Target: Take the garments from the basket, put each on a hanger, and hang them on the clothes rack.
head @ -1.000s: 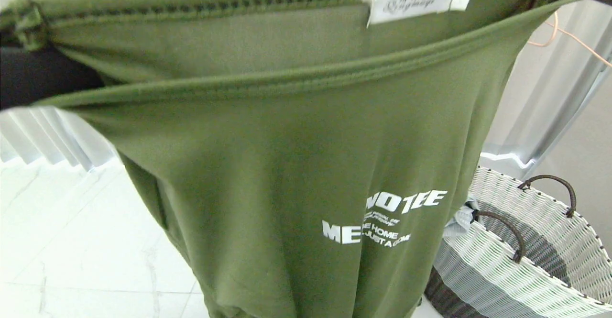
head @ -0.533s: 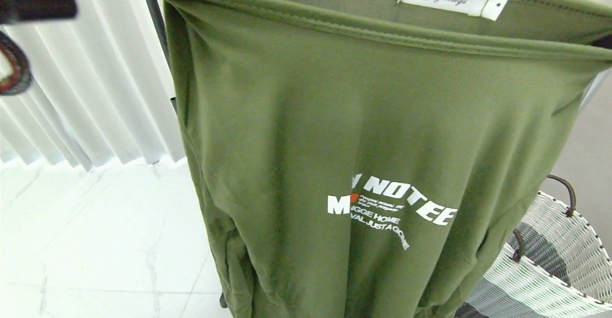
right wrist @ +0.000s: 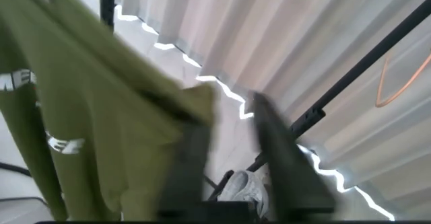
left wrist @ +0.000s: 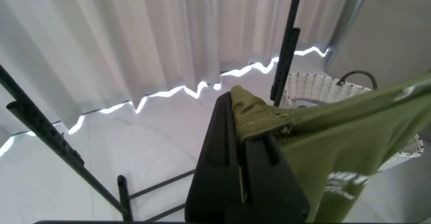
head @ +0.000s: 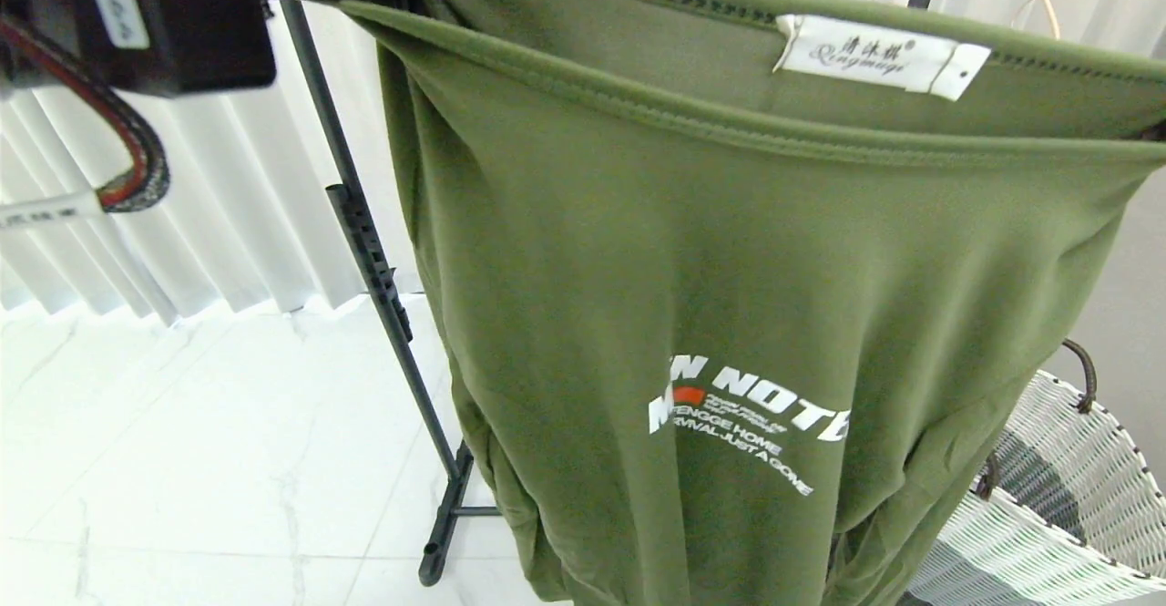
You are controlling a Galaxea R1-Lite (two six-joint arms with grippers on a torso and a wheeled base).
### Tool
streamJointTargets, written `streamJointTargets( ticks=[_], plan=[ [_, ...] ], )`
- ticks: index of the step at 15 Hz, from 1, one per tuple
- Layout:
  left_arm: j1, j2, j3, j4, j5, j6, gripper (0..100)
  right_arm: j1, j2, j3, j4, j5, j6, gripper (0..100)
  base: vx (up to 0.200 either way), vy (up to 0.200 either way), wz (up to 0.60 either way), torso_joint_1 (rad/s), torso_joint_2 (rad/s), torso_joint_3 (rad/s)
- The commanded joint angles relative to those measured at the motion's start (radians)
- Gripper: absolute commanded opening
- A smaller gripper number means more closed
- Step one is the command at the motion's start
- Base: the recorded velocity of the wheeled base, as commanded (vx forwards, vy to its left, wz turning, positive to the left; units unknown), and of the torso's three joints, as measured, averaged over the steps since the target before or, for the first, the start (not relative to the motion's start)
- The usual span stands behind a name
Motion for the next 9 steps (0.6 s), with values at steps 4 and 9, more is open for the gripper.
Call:
streamJointTargets(
  ticks=[4, 9],
  plan=[
    [0.058, -0.003, 0.034, 0.000, 0.005, -0.001, 0, 0.036, -0.083, 0.060, -0.001, 0.034, -0.004, 100, 0.000, 0.000, 0.00, 0.000, 0.00, 0.000],
    [0.121, -0.023, 0.063, 0.000, 0.005, 0.001, 0, 0.051, -0.089, 0.060, -0.060, 0.069, 0.005, 100, 0.000, 0.000, 0.00, 0.000, 0.00, 0.000]
  ],
)
